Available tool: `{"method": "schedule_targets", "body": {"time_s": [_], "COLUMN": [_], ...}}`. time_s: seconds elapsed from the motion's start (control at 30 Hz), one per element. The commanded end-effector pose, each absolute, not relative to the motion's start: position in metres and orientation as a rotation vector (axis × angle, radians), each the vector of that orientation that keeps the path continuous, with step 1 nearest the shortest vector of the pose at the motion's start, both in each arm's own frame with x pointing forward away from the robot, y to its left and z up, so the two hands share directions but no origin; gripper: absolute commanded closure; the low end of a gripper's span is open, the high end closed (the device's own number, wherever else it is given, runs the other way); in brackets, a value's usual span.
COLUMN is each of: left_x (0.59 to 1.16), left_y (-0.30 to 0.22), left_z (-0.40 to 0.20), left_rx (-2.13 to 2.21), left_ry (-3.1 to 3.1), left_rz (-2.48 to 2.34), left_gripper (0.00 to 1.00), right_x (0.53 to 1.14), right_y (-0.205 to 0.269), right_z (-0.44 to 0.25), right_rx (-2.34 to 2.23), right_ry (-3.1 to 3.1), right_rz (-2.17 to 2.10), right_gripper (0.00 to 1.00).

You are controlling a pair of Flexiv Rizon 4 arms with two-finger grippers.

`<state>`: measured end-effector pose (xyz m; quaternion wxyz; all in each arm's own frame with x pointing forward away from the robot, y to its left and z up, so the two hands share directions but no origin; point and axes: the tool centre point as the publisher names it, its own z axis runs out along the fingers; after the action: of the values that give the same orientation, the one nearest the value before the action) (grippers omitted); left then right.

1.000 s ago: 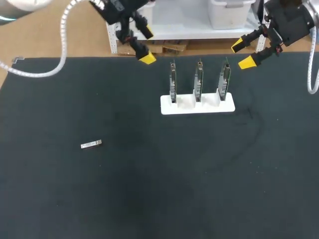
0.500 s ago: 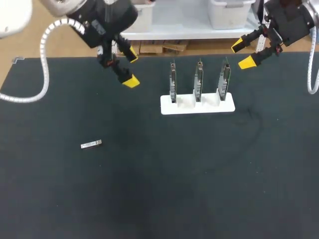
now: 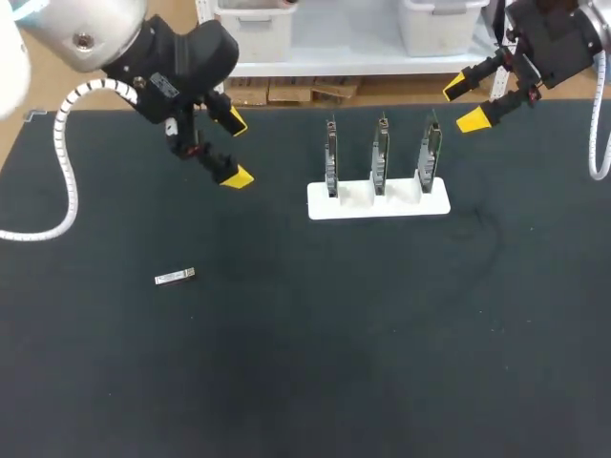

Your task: Pick up the optical module with the left hand, and insert it into the network port with the right hand.

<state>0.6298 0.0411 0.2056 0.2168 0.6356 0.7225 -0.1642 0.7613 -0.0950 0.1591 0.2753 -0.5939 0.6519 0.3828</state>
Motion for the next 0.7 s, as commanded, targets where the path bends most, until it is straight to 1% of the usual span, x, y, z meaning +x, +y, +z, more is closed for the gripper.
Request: {"method": "schedule_targets", "body": {"time_s": [0.03, 0.13, 0.23, 0.4, 0.7], "left_x": [0.628, 0.644, 0.648, 0.641, 0.606], "left_y": [0.042, 0.014, 0.008, 0.019, 0.044], "left_z": [0.205, 0.204, 0.202, 0.189, 0.165], "left_rx": [1.757, 1.859, 1.902, 1.894, 1.874], "left_ry": [2.000, 1.968, 1.952, 2.045, 2.199], "left_rz": [-0.451, -0.418, -0.404, -0.381, -0.360], "left_gripper": [0.00, 0.00, 0.00, 0.00, 0.00], "right_x": [0.760, 0.760, 0.760, 0.760, 0.760], "right_y": [-0.095, -0.095, -0.095, -0.095, -0.095], "right_z": [0.160, 0.160, 0.160, 0.160, 0.160], "right_rx": [-1.594, -1.594, -1.594, -1.594, -1.594], "right_ry": [1.754, 1.754, 1.754, 1.754, 1.754], "right_rz": [1.024, 1.024, 1.024, 1.024, 1.024], "right_gripper": [0.00, 0.00, 0.00, 0.00, 0.00]}}
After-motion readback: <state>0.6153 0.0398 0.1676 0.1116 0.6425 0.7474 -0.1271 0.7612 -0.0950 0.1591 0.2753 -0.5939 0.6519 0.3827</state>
